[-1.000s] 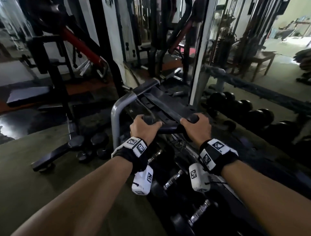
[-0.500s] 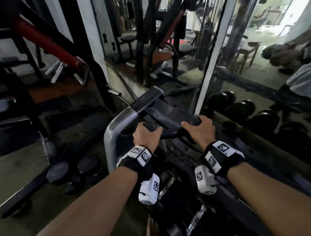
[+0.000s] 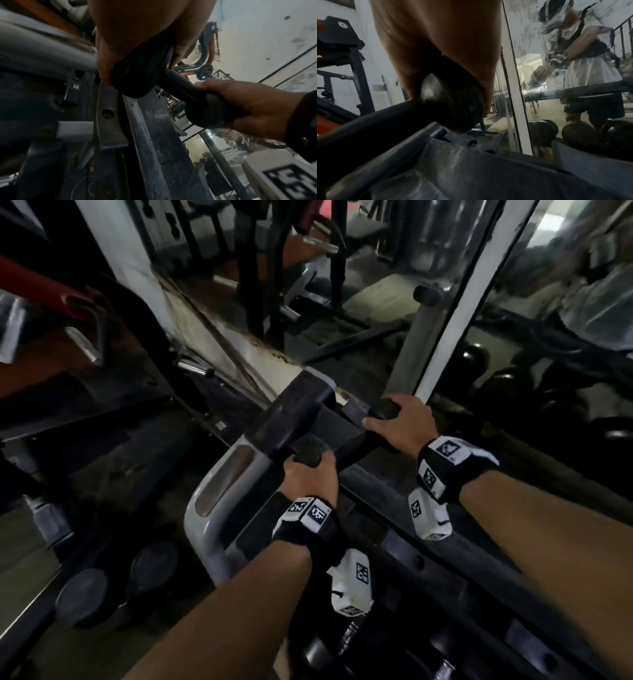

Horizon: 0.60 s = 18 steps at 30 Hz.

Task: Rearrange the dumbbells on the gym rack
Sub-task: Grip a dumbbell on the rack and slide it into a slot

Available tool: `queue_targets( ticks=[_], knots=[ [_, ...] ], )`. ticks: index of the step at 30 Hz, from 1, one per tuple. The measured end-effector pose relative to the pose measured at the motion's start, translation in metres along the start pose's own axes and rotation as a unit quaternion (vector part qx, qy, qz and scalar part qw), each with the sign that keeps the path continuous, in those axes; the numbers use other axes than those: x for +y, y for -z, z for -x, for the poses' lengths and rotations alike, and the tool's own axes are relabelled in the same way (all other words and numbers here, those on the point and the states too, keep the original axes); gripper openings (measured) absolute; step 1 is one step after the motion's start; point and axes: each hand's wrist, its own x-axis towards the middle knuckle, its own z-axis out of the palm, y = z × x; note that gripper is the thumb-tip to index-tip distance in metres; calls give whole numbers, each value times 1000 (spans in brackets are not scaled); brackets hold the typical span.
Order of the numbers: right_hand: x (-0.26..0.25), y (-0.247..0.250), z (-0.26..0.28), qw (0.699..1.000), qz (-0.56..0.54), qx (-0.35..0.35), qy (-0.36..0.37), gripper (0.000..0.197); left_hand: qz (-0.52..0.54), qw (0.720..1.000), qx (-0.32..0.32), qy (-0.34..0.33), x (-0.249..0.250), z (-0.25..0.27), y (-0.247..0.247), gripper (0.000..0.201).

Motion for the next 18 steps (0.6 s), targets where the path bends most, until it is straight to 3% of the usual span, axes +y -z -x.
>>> queue_targets(
  ticks=[4,7,12,18],
  knots=[
    [-1,-17,-47,999,25,-27,-4,41,42,998,-16,47,7,-36,-26,67],
    [3,-35,-73,997,56,-51,-17,50,42,997,-7,60,6,-59,-42,69],
    [16,-56,-92,996,62,-48,-40,54,6,998,9,66,9,-72,-53,70],
    [11,-55,-101,994,92,-49,-28,46,9,997,16,81,12,-75,-55,65]
  ],
)
